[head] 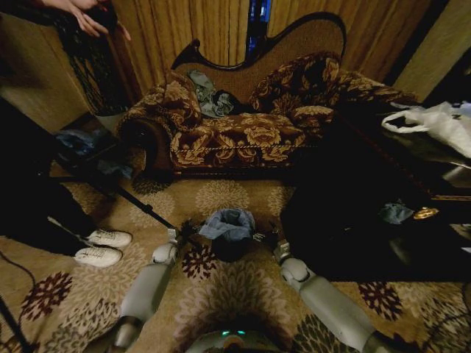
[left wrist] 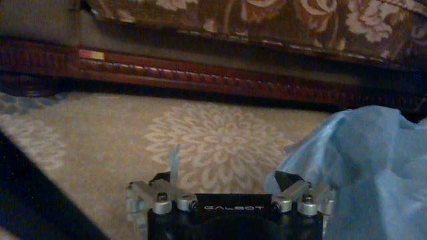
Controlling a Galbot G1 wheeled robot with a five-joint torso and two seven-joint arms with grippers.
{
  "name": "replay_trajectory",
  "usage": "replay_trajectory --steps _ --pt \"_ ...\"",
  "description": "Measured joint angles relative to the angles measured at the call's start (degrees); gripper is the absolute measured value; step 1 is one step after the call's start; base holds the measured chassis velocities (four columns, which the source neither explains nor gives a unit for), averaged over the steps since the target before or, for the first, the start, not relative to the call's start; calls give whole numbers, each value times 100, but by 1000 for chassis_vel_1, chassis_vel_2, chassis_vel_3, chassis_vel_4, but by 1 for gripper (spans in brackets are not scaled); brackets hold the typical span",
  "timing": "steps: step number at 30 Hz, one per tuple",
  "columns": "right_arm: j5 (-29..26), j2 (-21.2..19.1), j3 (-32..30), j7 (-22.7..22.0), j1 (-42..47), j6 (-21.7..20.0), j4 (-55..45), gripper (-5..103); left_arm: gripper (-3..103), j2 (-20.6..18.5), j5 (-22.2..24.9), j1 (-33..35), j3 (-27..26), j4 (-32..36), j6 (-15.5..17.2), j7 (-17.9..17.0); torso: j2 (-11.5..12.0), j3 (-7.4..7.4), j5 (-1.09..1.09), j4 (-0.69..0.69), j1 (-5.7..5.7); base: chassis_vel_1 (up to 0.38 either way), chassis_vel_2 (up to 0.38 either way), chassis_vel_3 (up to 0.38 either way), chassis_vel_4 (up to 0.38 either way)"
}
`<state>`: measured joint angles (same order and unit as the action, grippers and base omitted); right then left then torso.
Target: Place a garbage bag over the trash bin.
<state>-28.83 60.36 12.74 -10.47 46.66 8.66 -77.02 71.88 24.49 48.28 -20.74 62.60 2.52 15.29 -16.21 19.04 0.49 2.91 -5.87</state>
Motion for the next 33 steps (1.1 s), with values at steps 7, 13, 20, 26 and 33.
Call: replay_trajectory --steps 7,13,20,26,33 --pt "-73 -22 -47 -26 42 -8 -85 100 100 16 -46 -125 -18 -495 -265 -41 -1 -2 1 8 1 0 0 0 0" --pt "-100 4 -44 12 -2 -9 -2 100 100 52 339 -269 61 -964 -394 -216 -1 -2 0 6 1 0 0 0 0" --pt "-147 33 -45 3 -53 -30 5 100 100 77 605 -82 18 -294 367 -406 1 2 1 -7 -1 0 0 0 0" --pt "-176 20 -105 -53 1 -40 -55 100 100 108 796 -17 50 376 1036 -849 1 2 -1 -4 0 0 0 0 0" --pt "-243 16 -236 -165 106 -38 -138 100 100 70 776 -35 34 804 1306 -945 1 1 -1 -1 -1 0 0 0 0"
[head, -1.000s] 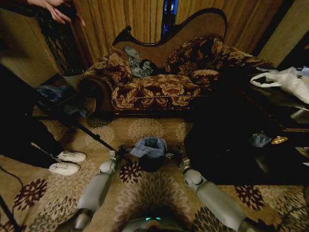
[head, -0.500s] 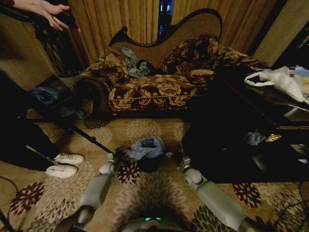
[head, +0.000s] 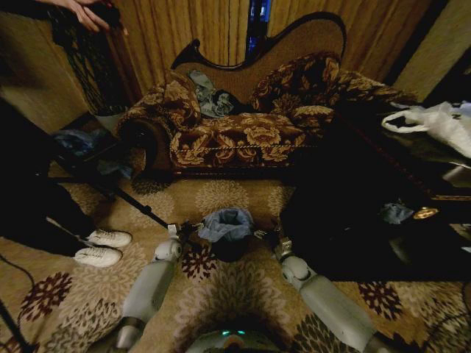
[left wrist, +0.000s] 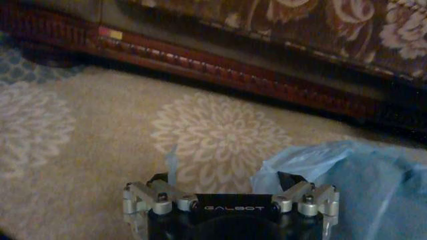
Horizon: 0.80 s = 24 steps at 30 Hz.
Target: Place a garbage bag over the trash bin.
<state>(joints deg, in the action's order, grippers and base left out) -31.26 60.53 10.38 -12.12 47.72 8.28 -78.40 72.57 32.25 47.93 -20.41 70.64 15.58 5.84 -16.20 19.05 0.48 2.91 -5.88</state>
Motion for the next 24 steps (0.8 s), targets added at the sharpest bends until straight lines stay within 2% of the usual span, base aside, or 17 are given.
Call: replay_trajectory --steps 3,9,11,14,16,18,19,21,24 --pt "-77 -3 -11 -18 -6 -19 -50 100 100 -76 175 125 -26 480 329 -123 0 -1 1 0 0 0 0 0 0" --pt "-131 -11 -7 -37 -34 -36 -101 100 100 -148 183 288 -116 865 565 -123 0 -1 1 0 0 0 0 0 0" --pt "-155 -25 6 -37 -26 -40 -136 100 100 -197 163 405 -174 1065 739 -91 0 -1 1 -1 0 0 0 0 0" --pt "-159 -35 11 -35 -10 -41 -150 100 100 -222 147 472 -202 1155 716 55 0 -1 1 0 1 0 0 0 0" --pt "-160 -51 27 -25 3 -41 -157 100 100 -235 94 550 -233 1254 499 478 0 -1 1 1 1 0 0 0 0" --pt "-160 -55 29 -22 4 -41 -159 100 100 -236 83 570 -241 1286 471 576 0 -1 1 1 0 0 0 0 0" --pt "-163 -66 35 -12 4 -41 -162 100 100 -246 72 622 -252 1375 398 801 0 -1 1 1 1 0 0 0 0" --pt "-163 -68 36 -9 3 -40 -162 100 100 -248 66 632 -254 1393 382 841 0 -1 1 0 1 0 0 0 0" --pt "-165 -80 42 29 -1 -41 -161 100 100 -272 -19 694 -307 1517 243 1312 -1 -1 1 1 1 0 0 0 0"
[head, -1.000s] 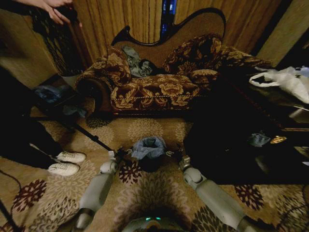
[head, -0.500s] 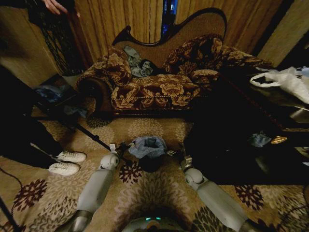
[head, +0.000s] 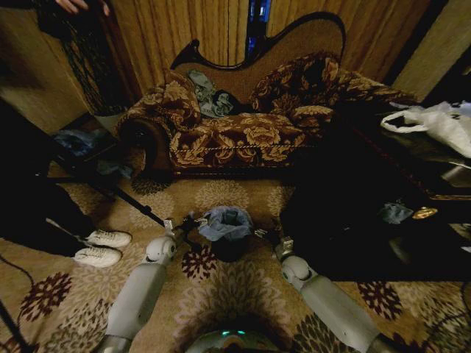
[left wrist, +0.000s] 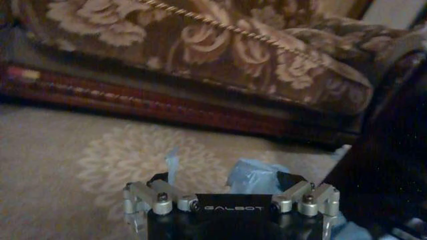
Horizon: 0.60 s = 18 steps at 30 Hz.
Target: Place a garbage bag over the trash bin.
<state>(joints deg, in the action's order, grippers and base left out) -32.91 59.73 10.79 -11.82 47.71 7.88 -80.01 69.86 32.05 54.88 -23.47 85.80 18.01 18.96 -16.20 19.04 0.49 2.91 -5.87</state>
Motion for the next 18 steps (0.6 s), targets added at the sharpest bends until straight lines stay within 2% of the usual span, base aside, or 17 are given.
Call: replay_trajectory --steps 2,3,9,12,15,17,18 --pt "0 -1 1 3 0 0 1 100 100 -6 -16 9 -8 15 -16 61 0 0 0 0 0 0 0 0 0" --pt "1 -5 6 23 1 0 14 100 100 -36 -75 38 -17 57 -81 240 -1 0 0 0 0 0 0 0 0" --pt "3 -8 42 54 -6 -10 40 100 100 -48 -161 61 -22 66 -267 550 -1 0 0 0 0 0 0 0 0" --pt "5 19 59 60 -31 -23 85 100 100 -47 -181 84 -44 31 -411 820 0 0 0 0 0 0 0 0 0" --pt "5 23 60 60 -49 -33 101 100 100 -33 -210 113 -105 8 -407 760 -1 0 0 0 0 0 0 0 0" --pt "5 18 61 73 -58 -41 126 100 100 -11 -267 124 -188 -43 -296 476 -1 0 -1 -1 0 0 0 0 0" --pt "5 18 61 73 -58 -41 126 100 100 -11 -267 124 -188 -43 -296 476 -1 0 -1 -1 0 0 0 0 0"
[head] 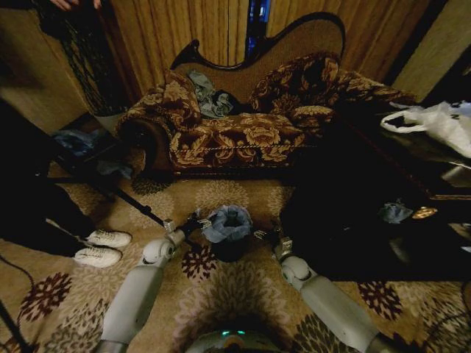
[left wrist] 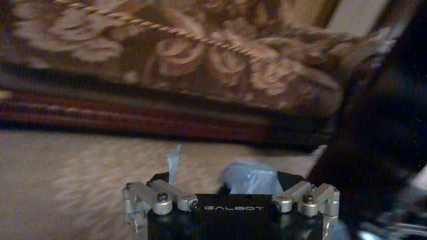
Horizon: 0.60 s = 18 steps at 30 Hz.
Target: Place a garbage bag over the trash bin.
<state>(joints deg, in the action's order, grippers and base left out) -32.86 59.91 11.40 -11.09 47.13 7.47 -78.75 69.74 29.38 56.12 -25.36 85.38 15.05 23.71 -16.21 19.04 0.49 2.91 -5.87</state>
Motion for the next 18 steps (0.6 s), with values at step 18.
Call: replay_trajectory --steps 18 --pt "-9 -14 111 53 -71 -52 120 100 100 175 590 -400 -579 -863 -194 -1706 0 0 1 5 -1 0 0 0 0"
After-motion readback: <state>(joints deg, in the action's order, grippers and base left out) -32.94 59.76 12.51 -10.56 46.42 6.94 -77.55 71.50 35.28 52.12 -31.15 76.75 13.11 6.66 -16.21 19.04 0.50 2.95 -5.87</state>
